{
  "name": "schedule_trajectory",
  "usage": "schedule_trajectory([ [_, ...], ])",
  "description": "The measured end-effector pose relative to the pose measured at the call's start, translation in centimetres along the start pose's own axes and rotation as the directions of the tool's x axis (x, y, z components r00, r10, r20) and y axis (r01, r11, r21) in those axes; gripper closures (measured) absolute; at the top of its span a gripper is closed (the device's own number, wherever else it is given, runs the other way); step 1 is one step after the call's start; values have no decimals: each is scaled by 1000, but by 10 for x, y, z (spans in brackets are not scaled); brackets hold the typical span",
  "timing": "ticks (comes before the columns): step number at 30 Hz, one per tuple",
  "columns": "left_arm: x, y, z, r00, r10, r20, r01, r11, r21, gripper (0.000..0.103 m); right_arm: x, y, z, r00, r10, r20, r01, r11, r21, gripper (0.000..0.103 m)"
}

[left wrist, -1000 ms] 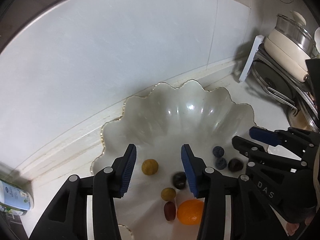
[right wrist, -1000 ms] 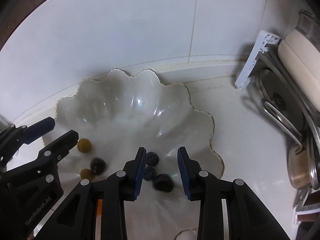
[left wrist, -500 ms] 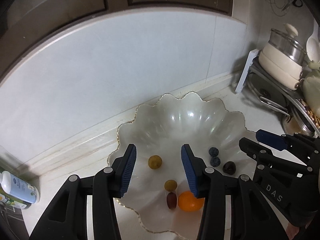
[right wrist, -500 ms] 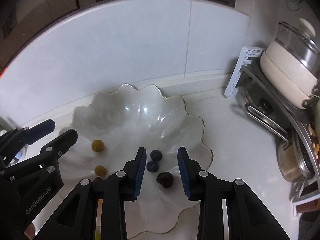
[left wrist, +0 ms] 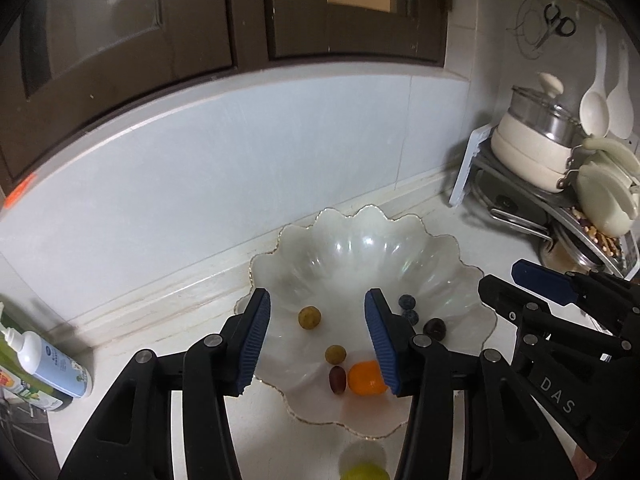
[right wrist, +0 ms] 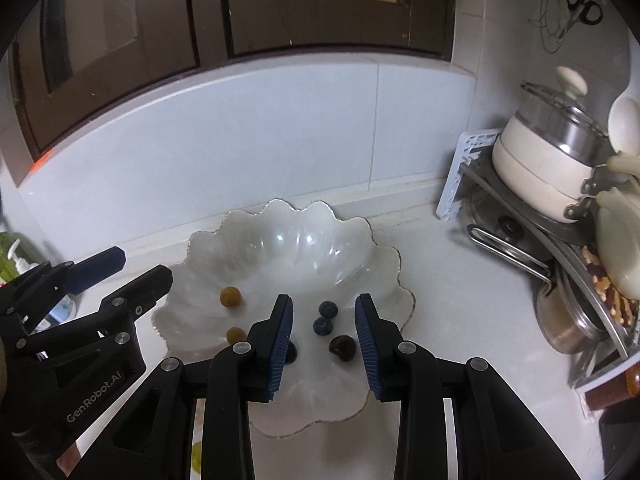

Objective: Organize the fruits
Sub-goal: 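Withdraw both open tools up from the bowl, then move both open tools back toward the green apple and red date on the counter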

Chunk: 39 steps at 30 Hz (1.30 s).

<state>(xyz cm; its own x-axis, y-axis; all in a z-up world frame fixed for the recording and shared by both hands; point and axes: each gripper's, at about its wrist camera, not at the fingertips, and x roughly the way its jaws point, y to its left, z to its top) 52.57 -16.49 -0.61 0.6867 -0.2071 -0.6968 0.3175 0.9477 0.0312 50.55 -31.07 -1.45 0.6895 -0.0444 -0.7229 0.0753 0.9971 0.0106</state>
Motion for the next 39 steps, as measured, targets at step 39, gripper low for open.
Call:
schedule_trajectory([
  [39, -124, 11, -53, 981, -51, 189, 45, 998, 35, 52, -120, 12, -62, 981, -38, 188, 25, 997, 69, 69],
])
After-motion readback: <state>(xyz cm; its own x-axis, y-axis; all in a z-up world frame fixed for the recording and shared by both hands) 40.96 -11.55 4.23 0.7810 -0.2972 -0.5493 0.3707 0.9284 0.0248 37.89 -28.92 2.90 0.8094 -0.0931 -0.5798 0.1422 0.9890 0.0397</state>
